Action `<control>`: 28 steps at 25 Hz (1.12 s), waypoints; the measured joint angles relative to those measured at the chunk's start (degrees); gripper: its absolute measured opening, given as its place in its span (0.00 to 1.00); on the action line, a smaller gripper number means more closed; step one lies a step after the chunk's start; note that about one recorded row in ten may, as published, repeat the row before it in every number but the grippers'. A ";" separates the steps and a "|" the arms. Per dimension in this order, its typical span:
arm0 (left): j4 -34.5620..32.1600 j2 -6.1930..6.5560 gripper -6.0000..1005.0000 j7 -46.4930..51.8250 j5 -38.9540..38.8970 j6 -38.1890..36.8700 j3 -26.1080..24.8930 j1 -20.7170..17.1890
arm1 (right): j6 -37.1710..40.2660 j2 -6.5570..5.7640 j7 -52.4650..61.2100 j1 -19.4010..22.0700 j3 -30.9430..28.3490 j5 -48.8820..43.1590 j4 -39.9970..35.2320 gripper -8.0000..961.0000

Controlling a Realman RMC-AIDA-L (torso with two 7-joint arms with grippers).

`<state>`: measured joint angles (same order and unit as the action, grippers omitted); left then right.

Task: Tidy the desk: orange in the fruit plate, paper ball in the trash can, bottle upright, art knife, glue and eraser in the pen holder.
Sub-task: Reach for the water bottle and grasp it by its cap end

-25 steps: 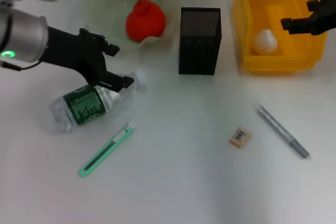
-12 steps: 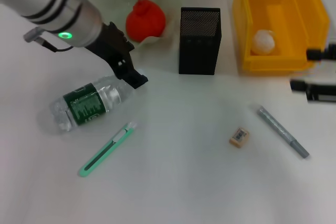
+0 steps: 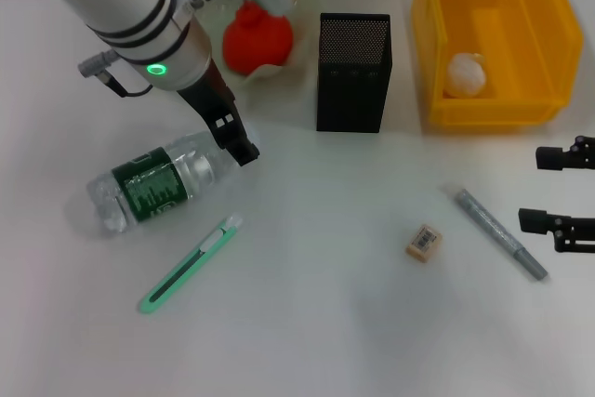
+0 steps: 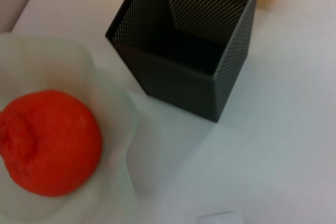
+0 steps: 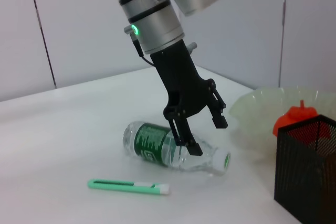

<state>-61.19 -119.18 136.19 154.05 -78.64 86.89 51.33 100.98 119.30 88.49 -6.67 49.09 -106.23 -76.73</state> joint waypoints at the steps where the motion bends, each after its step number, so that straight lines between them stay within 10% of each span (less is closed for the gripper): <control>1: 1.61 0.00 0.74 0.00 0.04 0.74 0.02 0.50 | 0.02 0.02 -0.19 -0.12 0.03 -0.09 0.17 0.79; 17: 19.13 0.00 0.72 -0.01 -1.51 12.50 0.88 5.92 | -0.69 -0.10 -0.21 -3.75 -1.69 -1.54 4.26 0.79; 28: 19.60 0.00 0.72 -0.54 -1.89 13.15 0.94 5.82 | -0.82 -0.09 0.05 -4.36 -2.07 -1.55 4.96 0.79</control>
<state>-41.59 -119.18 135.66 152.16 -65.49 87.83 57.14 100.16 119.21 88.54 -11.03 47.02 -107.77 -71.77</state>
